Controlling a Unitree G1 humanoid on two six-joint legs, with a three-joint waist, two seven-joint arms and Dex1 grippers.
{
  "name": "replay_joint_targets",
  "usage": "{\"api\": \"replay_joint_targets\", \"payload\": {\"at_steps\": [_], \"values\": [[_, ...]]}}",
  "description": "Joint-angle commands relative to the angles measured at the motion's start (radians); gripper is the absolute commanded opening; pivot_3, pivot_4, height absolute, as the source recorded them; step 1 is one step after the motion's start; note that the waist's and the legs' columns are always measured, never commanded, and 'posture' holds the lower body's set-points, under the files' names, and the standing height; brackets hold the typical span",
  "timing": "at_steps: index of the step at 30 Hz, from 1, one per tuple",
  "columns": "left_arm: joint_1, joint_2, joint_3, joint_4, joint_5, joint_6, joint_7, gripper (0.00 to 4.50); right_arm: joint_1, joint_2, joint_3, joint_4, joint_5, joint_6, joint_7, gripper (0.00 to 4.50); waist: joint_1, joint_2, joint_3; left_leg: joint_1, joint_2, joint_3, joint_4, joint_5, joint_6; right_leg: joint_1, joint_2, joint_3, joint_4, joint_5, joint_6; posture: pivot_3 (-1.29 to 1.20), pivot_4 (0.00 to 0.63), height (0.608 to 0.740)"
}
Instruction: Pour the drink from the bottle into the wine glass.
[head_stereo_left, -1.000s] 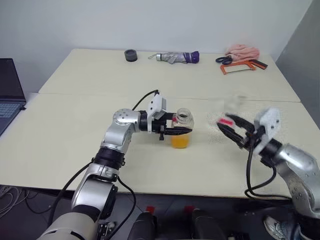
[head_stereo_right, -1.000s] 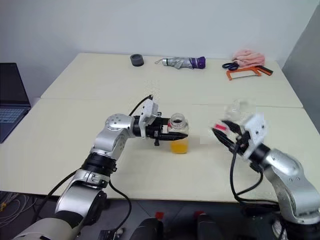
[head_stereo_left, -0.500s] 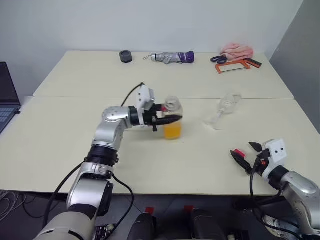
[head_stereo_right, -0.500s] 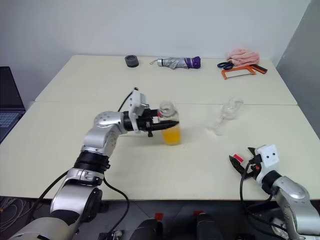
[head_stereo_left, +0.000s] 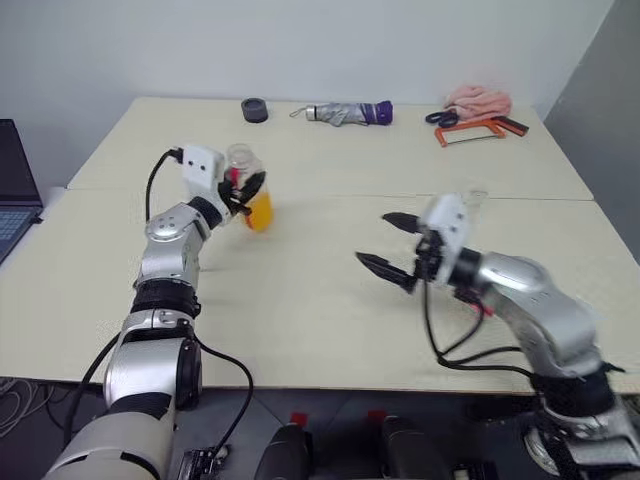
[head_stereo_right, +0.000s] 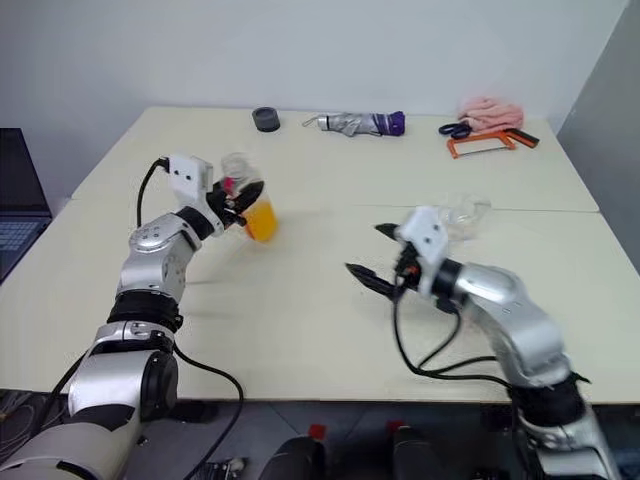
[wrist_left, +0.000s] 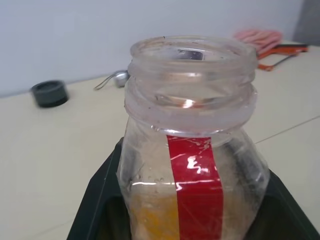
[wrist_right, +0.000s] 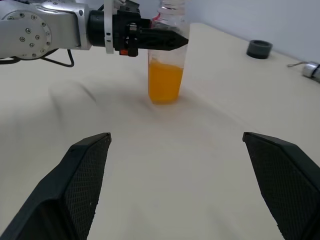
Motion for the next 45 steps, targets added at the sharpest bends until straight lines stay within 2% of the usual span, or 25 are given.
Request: {"api": "replay_joint_targets", "payload": {"at_steps": [1, 8, 16, 24, 33, 40, 45], "values": [[-0.054, 0.028, 0.037, 0.023, 0.003, -0.049, 0.068, 1.81, -0.075, 0.049, 0.051, 0.050, -0.049, -0.014, -0.018, 4.50, 0.009, -0.001, 0.000, 0.000, 0.000, 0.000, 0.000, 0.000, -0.001, 0.000, -0.001, 0.000, 0.000, 0.000, 0.000, 0.00, 0.150, 0.740], [-0.067, 0.034, 0.053, 0.114, 0.005, -0.052, 0.123, 1.81, -0.157, 0.145, 0.104, 0.143, -0.117, -0.048, -0.022, 4.50, 0.009, -0.002, 0.000, 0.000, -0.002, 0.000, 0.000, 0.002, -0.003, 0.000, -0.002, -0.001, 0.000, 0.000, 0.000, 0.00, 0.150, 0.740], [-0.038, 0.022, 0.051, 0.132, 0.010, -0.074, 0.144, 4.48, -0.153, 0.173, 0.110, 0.136, -0.135, -0.041, -0.012, 4.50, 0.003, -0.002, 0.000, 0.000, -0.002, 0.001, 0.000, 0.002, -0.003, -0.001, 0.000, -0.001, 0.000, 0.000, 0.000, 0.00, 0.150, 0.740], [0.059, -0.004, 0.033, 0.052, 0.023, -0.096, 0.141, 4.48, -0.096, 0.158, 0.108, 0.085, -0.135, -0.009, -0.018, 4.50, -0.001, -0.002, 0.000, 0.000, -0.001, 0.001, -0.001, 0.002, -0.003, -0.001, 0.000, -0.001, 0.001, 0.000, 0.000, 0.00, 0.150, 0.740], [0.197, -0.027, 0.050, -0.089, 0.030, -0.113, 0.257, 4.48, -0.015, 0.125, 0.094, 0.000, -0.126, 0.026, -0.021, 4.50, 0.001, -0.002, 0.000, 0.000, 0.000, 0.000, -0.001, 0.000, 0.000, -0.001, -0.001, 0.000, 0.001, 0.000, 0.000, 0.00, 0.150, 0.740], [0.347, -0.039, 0.037, -0.285, 0.040, -0.078, 0.300, 4.48, 0.064, 0.079, 0.040, -0.101, -0.101, 0.091, -0.040, 4.50, 0.006, -0.002, 0.000, 0.001, 0.000, 0.000, -0.001, 0.000, 0.001, -0.001, -0.002, 0.000, 0.001, 0.000, 0.000, 0.00, 0.150, 0.740], [0.483, -0.060, 0.039, -0.493, 0.026, -0.012, 0.313, 4.48, 0.099, 0.061, -0.054, -0.175, -0.074, 0.125, -0.077, 4.50, 0.007, -0.002, 0.000, 0.001, 0.000, 0.000, -0.001, 0.000, 0.001, 0.000, -0.002, 0.000, 0.001, 0.000, 0.000, 0.00, 0.150, 0.740]]}}
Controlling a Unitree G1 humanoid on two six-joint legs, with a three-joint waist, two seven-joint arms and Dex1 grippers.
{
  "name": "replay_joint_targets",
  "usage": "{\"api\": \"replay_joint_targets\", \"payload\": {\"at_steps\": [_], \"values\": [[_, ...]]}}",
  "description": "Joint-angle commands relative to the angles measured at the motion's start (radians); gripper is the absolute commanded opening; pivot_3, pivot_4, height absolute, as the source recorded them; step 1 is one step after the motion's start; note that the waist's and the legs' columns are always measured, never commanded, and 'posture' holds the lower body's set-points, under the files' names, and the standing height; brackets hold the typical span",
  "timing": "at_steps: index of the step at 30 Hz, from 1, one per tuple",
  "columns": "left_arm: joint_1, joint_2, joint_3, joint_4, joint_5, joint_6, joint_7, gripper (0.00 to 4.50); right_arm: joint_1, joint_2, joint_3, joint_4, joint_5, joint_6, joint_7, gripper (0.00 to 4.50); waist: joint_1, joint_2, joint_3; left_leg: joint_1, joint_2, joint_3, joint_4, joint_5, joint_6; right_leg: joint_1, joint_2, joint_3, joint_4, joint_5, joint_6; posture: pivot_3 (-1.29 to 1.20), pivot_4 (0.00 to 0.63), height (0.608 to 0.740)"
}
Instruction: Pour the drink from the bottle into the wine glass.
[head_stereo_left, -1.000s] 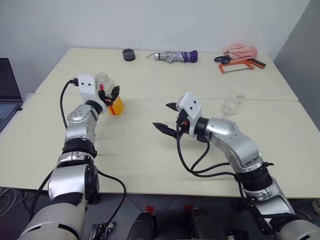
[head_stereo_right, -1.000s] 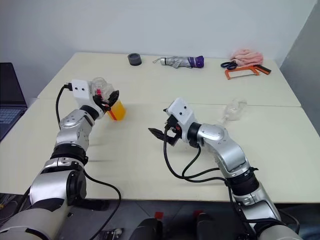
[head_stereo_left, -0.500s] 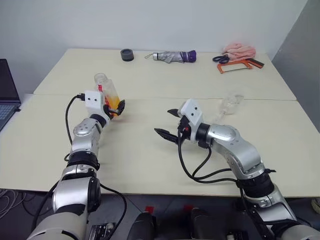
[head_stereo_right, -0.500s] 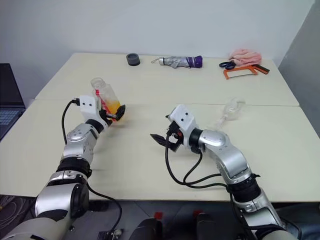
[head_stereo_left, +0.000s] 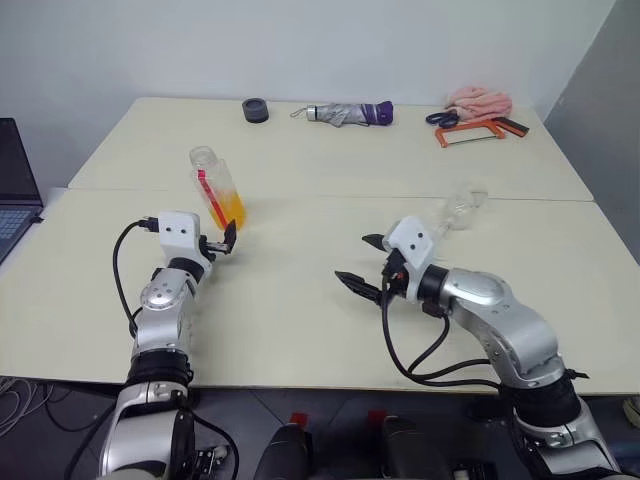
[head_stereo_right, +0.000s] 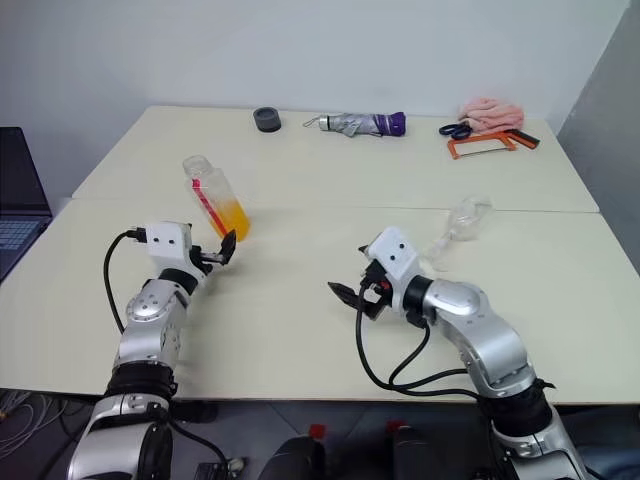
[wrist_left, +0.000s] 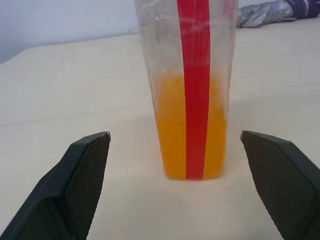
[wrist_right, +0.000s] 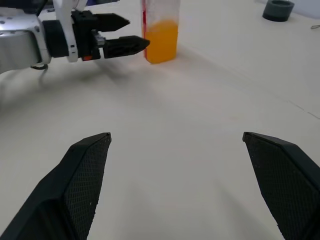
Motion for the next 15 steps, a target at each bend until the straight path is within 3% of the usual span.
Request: {"api": "replay_joint_targets", "payload": {"at_steps": [1, 8, 15], "values": [[0.095, -0.006, 0.005, -0.195, -0.019, 0.047, 0.003, 4.48, 0.014, -0.004, -0.108, -0.089, 0.033, 0.007, -0.042, 4.50, -0.001, 0.000, 0.000, 0.000, 0.000, 0.000, 0.000, 0.000, 0.000, 0.000, 0.000, 0.000, 0.000, 0.000, 0.000, 0.00, 0.150, 0.740], [0.229, 0.003, -0.047, -0.404, -0.044, 0.132, -0.099, 4.48, -0.009, 0.034, -0.339, -0.081, 0.183, 0.177, -0.137, 4.50, 0.001, 0.000, 0.000, 0.001, 0.000, 0.000, -0.001, 0.000, 0.000, 0.002, 0.000, 0.000, 0.000, 0.000, 0.000, 0.00, 0.150, 0.740], [0.197, 0.114, -0.166, -0.568, -0.269, 0.335, -0.539, 4.48, -0.203, 0.013, -0.665, 0.170, 0.310, 0.577, -0.278, 4.50, 0.001, 0.000, 0.000, 0.002, 0.000, 0.001, -0.001, 0.000, 0.000, 0.003, 0.001, 0.000, -0.001, 0.000, 0.000, 0.00, 0.150, 0.740]]}}
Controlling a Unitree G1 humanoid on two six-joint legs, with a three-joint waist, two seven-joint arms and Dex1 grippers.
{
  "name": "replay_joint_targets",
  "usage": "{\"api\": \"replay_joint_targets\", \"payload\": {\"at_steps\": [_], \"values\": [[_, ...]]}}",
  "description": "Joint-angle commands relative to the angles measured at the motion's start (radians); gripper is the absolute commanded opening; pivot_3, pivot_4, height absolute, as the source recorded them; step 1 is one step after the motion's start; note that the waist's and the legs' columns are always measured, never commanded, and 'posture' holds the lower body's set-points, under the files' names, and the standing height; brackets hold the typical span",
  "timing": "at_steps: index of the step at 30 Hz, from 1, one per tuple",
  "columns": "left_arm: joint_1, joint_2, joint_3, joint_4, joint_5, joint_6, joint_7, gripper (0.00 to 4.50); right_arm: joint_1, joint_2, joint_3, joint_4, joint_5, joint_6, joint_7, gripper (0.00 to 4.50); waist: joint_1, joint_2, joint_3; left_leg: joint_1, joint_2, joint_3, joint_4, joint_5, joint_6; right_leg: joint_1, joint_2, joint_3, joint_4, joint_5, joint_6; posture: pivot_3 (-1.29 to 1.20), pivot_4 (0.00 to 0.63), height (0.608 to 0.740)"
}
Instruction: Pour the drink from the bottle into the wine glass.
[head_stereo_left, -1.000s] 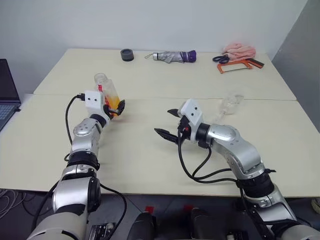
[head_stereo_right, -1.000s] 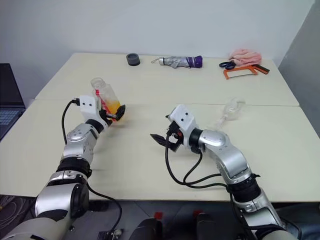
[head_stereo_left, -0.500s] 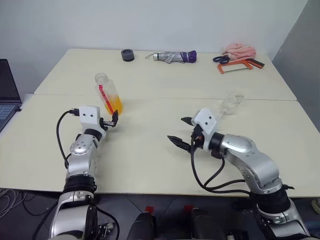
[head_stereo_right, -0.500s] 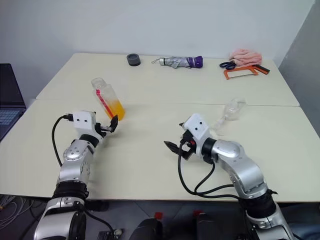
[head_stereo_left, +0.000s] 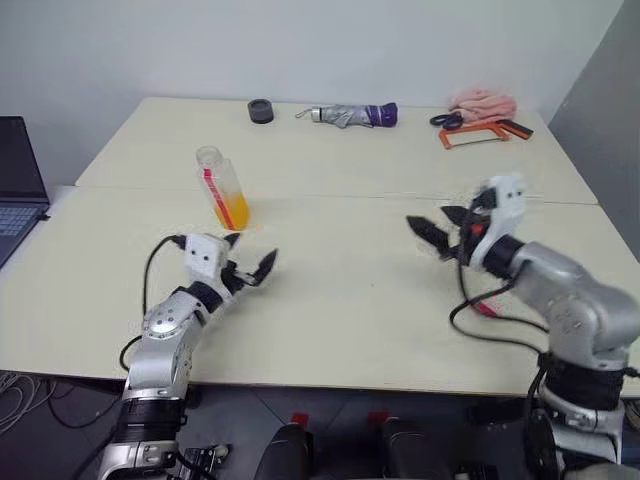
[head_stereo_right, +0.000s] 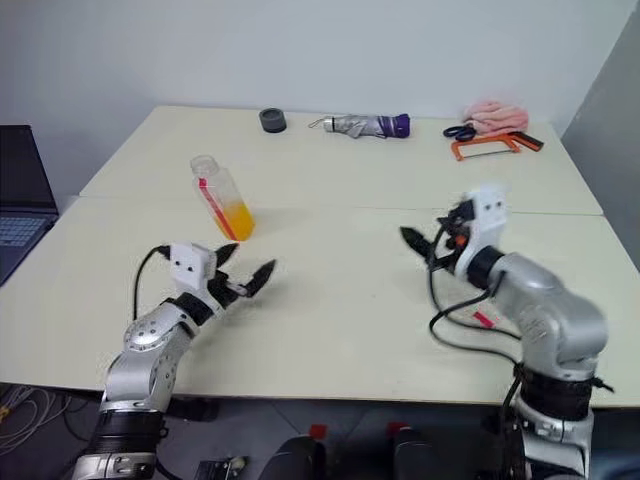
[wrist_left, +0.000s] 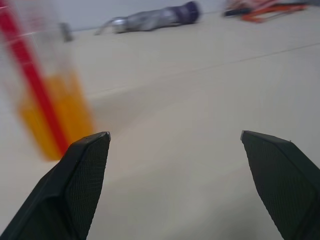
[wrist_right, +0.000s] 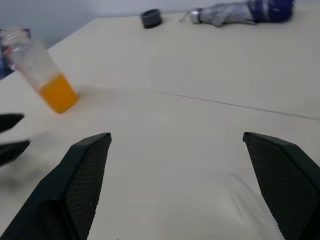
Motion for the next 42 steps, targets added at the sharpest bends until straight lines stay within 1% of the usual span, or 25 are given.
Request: {"api": "replay_joint_targets", "payload": {"at_steps": [1, 2, 5, 9, 12, 18, 25, 26, 27, 29, 35, 37, 38, 40, 42], "values": [[-0.052, 0.093, -0.047, -0.087, -0.111, 0.100, -0.236, 4.48, -0.091, -0.032, -0.129, 0.165, 0.030, 0.133, -0.052, 4.50, -0.002, 0.000, 0.000, 0.000, 0.000, 0.001, 0.000, 0.000, 0.000, 0.000, 0.001, 0.000, 0.000, 0.000, 0.000, 0.00, 0.150, 0.740], [-0.070, 0.120, -0.062, -0.089, -0.129, 0.123, -0.293, 4.48, -0.117, -0.047, -0.144, 0.231, 0.024, 0.146, -0.058, 4.50, -0.003, 0.000, 0.000, 0.000, -0.001, 0.002, 0.000, 0.000, 0.000, 0.000, 0.002, 0.001, -0.001, 0.000, 0.000, 0.00, 0.150, 0.740], [-0.124, 0.174, -0.103, -0.075, -0.143, 0.153, -0.417, 4.48, -0.167, -0.099, -0.131, 0.417, 0.006, 0.133, -0.036, 4.50, -0.005, 0.001, 0.001, 0.001, -0.001, 0.005, 0.000, 0.000, 0.000, 0.000, 0.004, 0.001, 0.000, 0.000, 0.000, 0.00, 0.150, 0.740], [-0.172, 0.192, -0.146, -0.060, -0.129, 0.151, -0.507, 4.48, -0.241, -0.128, -0.105, 0.634, -0.004, 0.071, 0.008, 4.50, -0.011, 0.002, 0.001, 0.001, -0.001, 0.007, -0.001, 0.000, 0.000, 0.000, 0.004, 0.002, -0.001, 0.000, 0.000, 0.00, 0.150, 0.740], [-0.185, 0.186, -0.163, -0.064, -0.127, 0.151, -0.532, 4.48, -0.295, -0.136, -0.093, 0.784, -0.019, 0.004, 0.034, 4.50, -0.020, 0.002, 0.001, 0.001, 0.000, 0.007, -0.001, 0.000, 0.000, -0.001, 0.004, 0.002, 0.000, 0.000, 0.000, 0.00, 0.150, 0.740], [-0.177, 0.174, -0.171, -0.076, -0.123, 0.151, -0.530, 4.48, -0.391, -0.130, -0.068, 1.042, -0.051, -0.149, 0.092, 4.50, -0.026, 0.002, 0.001, 0.000, 0.001, 0.007, -0.001, 0.000, 0.000, -0.001, 0.004, 0.002, 0.000, 0.000, 0.000, 0.00, 0.150, 0.740], [-0.175, 0.173, -0.178, -0.052, -0.106, 0.125, -0.546, 4.48, -0.470, -0.122, -0.036, 1.260, -0.087, -0.288, 0.140, 4.50, -0.027, 0.002, 0.001, 0.000, 0.001, 0.007, -0.001, 0.000, 0.000, -0.001, 0.003, 0.002, -0.001, 0.000, 0.000, 0.00, 0.150, 0.740], [-0.176, 0.171, -0.178, -0.047, -0.102, 0.120, -0.549, 4.50, -0.478, -0.120, -0.036, 1.280, -0.087, -0.297, 0.146, 4.12, -0.027, 0.002, 0.001, 0.000, 0.001, 0.007, -0.001, 0.000, 0.000, -0.001, 0.003, 0.002, -0.001, 0.000, 0.000, 0.00, 0.150, 0.740], [-0.176, 0.169, -0.178, -0.043, -0.099, 0.117, -0.551, 4.50, -0.486, -0.119, -0.035, 1.297, -0.087, -0.304, 0.154, 3.94, -0.027, 0.002, 0.001, 0.000, 0.001, 0.007, -0.001, 0.000, 0.000, -0.001, 0.003, 0.002, -0.001, 0.000, 0.000, 0.00, 0.150, 0.740], [-0.176, 0.166, -0.179, -0.035, -0.093, 0.108, -0.556, 4.50, -0.498, -0.117, -0.039, 1.321, -0.080, -0.305, 0.169, 3.27, -0.027, 0.002, 0.001, 0.000, 0.001, 0.007, -0.001, 0.000, 0.000, -0.001, 0.003, 0.002, -0.001, 0.000, 0.000, 0.00, 0.150, 0.740], [-0.169, 0.158, -0.181, -0.022, -0.081, 0.089, -0.560, 4.50, -0.515, -0.114, -0.047, 1.338, -0.072, -0.299, 0.185, 1.04, -0.027, 0.002, 0.001, 0.000, 0.001, 0.006, -0.001, 0.000, 0.000, -0.001, 0.003, 0.002, -0.001, 0.000, 0.000, 0.00, 0.150, 0.740], [-0.166, 0.156, -0.181, -0.022, -0.078, 0.088, -0.561, 4.50, -0.518, -0.112, -0.058, 1.333, -0.061, -0.299, 0.184, 0.45, -0.027, 0.002, 0.001, 0.000, 0.001, 0.006, -0.001, 0.000, 0.000, -0.001, 0.003, 0.002, -0.001, 0.000, 0.000, 0.00, 0.150, 0.740], [-0.164, 0.156, -0.180, -0.024, -0.078, 0.089, -0.561, 4.50, -0.519, -0.110, -0.068, 1.323, -0.049, -0.299, 0.185, 0.19, -0.026, 0.002, 0.001, 0.000, 0.001, 0.006, -0.001, 0.000, 0.000, -0.001, 0.003, 0.002, -0.001, 0.000, 0.000, 0.00, 0.150, 0.740], [-0.163, 0.154, -0.178, -0.025, -0.077, 0.091, -0.559, 4.50, -0.518, -0.104, -0.080, 1.297, -0.038, -0.326, 0.175, 0.18, -0.024, 0.003, 0.001, 0.000, 0.001, 0.006, 0.000, 0.000, 0.000, -0.001, 0.003, 0.002, -0.001, 0.000, 0.000, 0.00, 0.150, 0.740], [-0.164, 0.152, -0.177, -0.026, -0.076, 0.095, -0.554, 4.50, -0.486, -0.090, -0.039, 1.219, -0.080, -0.435, 0.186, 0.18, -0.024, 0.003, 0.002, -0.001, 0.001, 0.006, 0.000, 0.000, 0.000, -0.001, 0.002, 0.002, -0.001, 0.000, 0.000, 0.00, 0.150, 0.740]]}}
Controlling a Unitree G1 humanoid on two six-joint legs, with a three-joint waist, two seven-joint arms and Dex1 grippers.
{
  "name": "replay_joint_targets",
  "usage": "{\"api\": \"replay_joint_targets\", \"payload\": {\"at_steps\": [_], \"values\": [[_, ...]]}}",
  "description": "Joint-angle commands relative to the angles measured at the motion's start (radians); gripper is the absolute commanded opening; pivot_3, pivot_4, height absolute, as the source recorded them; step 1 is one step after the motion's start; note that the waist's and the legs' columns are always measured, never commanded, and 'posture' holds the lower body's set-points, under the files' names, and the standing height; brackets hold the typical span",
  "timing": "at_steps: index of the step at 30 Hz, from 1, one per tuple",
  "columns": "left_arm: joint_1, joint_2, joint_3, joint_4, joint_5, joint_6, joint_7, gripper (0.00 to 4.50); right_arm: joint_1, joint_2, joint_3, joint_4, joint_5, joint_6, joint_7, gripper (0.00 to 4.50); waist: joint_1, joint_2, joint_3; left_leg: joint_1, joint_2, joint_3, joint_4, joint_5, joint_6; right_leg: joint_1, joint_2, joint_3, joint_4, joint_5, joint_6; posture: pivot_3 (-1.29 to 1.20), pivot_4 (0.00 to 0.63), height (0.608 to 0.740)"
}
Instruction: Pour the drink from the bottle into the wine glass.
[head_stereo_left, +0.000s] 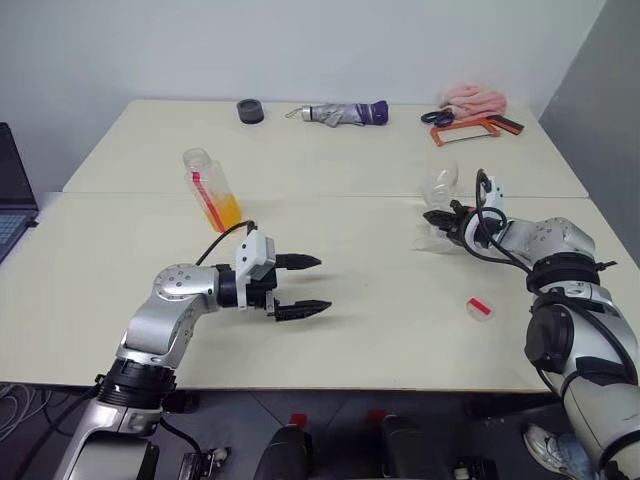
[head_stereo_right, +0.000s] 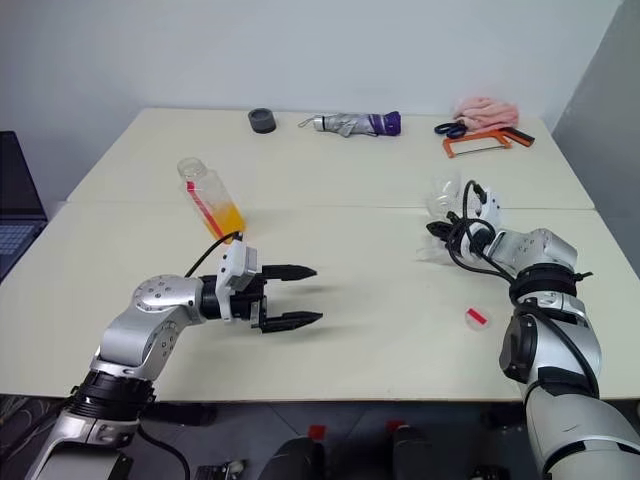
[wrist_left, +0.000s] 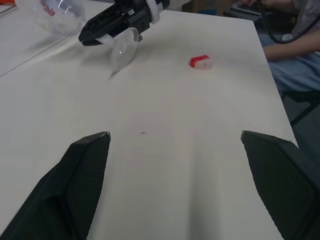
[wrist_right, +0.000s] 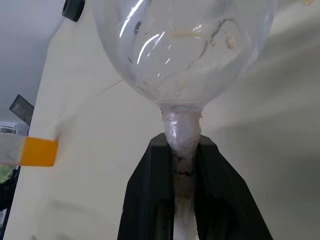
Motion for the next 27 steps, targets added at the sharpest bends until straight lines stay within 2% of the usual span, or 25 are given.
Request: {"api": "replay_joint_targets", "payload": {"at_steps": [1, 5, 9, 12, 21, 27], "values": [[-0.005, -0.003, 0.009, -0.011, 0.002, -0.009, 0.007, 4.50, 0.027, 0.012, 0.038, -0.159, -0.034, -0.173, 0.016, 0.18, 0.000, 0.000, 0.000, 0.000, 0.000, 0.000, 0.000, 0.000, 0.000, 0.000, 0.000, 0.000, 0.000, 0.000, 0.000, 0.00, 0.150, 0.740], [-0.013, -0.007, 0.008, -0.010, 0.004, -0.004, 0.013, 4.50, 0.137, 0.077, 0.126, -0.297, -0.151, -0.448, -0.056, 0.18, -0.003, 0.000, 0.000, 0.000, 0.000, -0.002, 0.000, 0.000, 0.000, -0.001, 0.000, 0.000, 0.000, 0.000, 0.000, 0.00, 0.150, 0.740], [-0.022, -0.009, 0.004, -0.007, 0.007, 0.001, 0.013, 4.50, 0.247, 0.118, 0.208, -0.363, -0.239, -0.609, -0.069, 0.18, -0.003, 0.001, 0.000, 0.000, 0.001, -0.002, 0.000, 0.000, 0.000, -0.001, 0.000, 0.000, 0.000, 0.000, 0.000, 0.00, 0.150, 0.740], [-0.022, -0.009, 0.002, -0.009, 0.007, 0.002, 0.012, 4.50, 0.316, 0.126, 0.240, -0.413, -0.258, -0.634, -0.061, 0.18, -0.002, 0.001, 0.000, 0.001, 0.001, -0.003, 0.000, 0.000, 0.000, -0.001, 0.000, 0.001, 0.001, 0.000, 0.000, 0.00, 0.150, 0.740], [-0.006, -0.008, -0.009, -0.022, 0.007, 0.004, 0.009, 4.50, 0.553, 0.108, 0.287, -0.632, -0.260, -0.525, -0.052, 0.18, 0.004, 0.001, -0.002, 0.001, 0.001, -0.005, 0.000, 0.000, 0.000, 0.001, 0.000, 0.000, 0.000, 0.000, 0.000, 0.00, 0.150, 0.740], [-0.005, -0.011, -0.014, -0.022, 0.007, 0.006, 0.013, 4.50, 0.617, 0.114, 0.303, -0.696, -0.270, -0.493, -0.075, 0.18, 0.004, 0.000, -0.003, 0.004, 0.000, -0.004, 0.000, 0.000, 0.000, 0.004, 0.001, 0.000, 0.000, 0.000, 0.000, 0.00, 0.150, 0.740]]}}
